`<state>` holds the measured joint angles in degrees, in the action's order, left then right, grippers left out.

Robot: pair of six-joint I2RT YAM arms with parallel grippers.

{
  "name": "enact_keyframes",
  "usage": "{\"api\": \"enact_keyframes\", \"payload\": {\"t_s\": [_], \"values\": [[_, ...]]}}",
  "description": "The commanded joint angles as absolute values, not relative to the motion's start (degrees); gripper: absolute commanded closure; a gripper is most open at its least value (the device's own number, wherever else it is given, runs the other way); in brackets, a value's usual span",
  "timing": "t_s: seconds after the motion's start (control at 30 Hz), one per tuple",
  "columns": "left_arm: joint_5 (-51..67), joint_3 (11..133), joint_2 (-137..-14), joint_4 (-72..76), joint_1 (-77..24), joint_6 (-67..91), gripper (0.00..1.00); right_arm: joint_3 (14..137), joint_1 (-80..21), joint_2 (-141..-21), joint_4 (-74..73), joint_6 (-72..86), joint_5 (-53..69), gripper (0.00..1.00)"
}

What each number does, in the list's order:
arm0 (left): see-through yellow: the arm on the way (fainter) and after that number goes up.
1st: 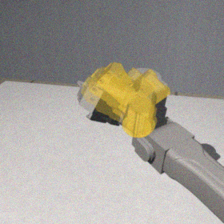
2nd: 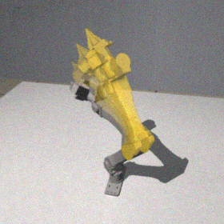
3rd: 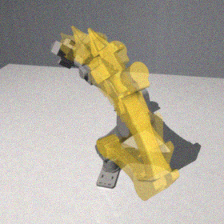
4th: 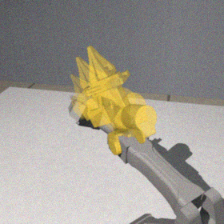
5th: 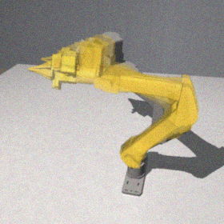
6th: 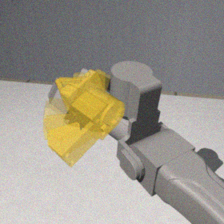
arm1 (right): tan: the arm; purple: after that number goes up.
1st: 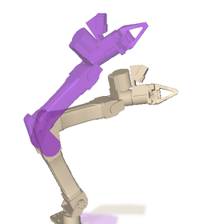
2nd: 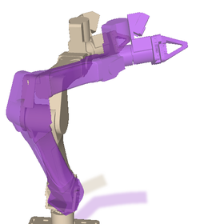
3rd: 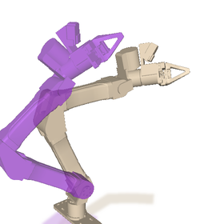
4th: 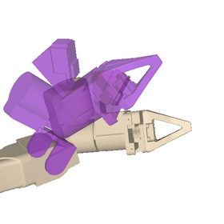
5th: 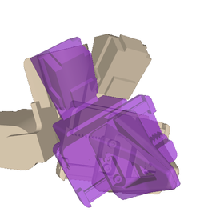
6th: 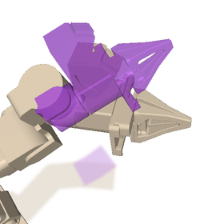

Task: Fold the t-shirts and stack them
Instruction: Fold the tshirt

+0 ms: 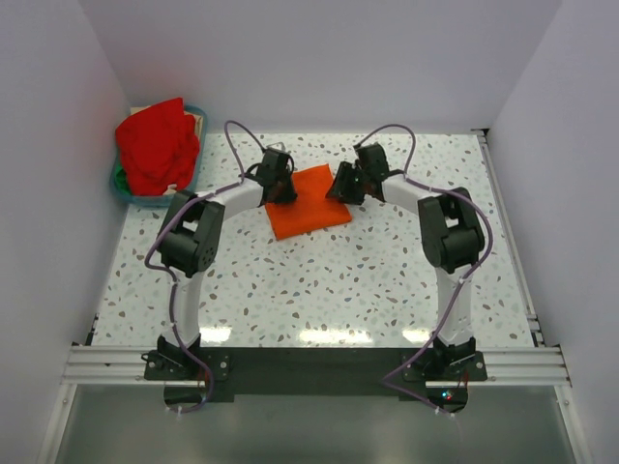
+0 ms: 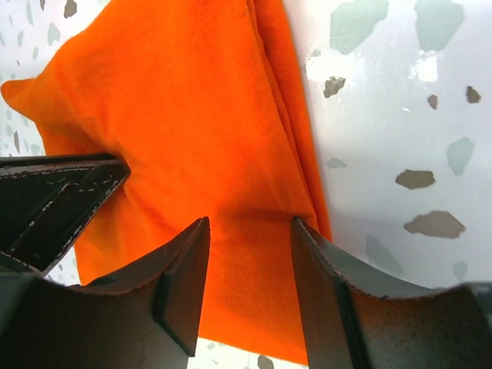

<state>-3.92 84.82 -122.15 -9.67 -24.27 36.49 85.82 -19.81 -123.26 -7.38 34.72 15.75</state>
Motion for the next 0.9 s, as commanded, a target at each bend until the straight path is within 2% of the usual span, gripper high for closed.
{"api": "enact_keyframes", "payload": {"t_s": [0.0,0.17,0.27,0.43,0.87], "values": [[-6.2,85.2,-121.8,-10.7,-24.0,35.2,0.73,86.3,-18.7,-118.0,-10.2,31.8,11.8,0.48],[-4.7,86.5,-122.2,-11.4,-24.0,34.5,0.73,91.6,-16.4,-120.6,-12.7,28.8,12.7,0.42],[-3.0,87.4,-123.1,-11.5,-24.0,33.8,0.72,99.4,-16.4,-125.9,-18.4,24.8,15.3,0.41],[-1.7,88.5,-124.1,-12.3,-24.0,33.0,0.72,105.0,-16.6,-131.3,-20.4,22.7,19.0,0.39],[-0.3,89.0,-124.4,-12.9,-24.0,32.5,0.72,103.9,-21.4,-133.2,-23.3,21.9,16.5,0.4]]}}
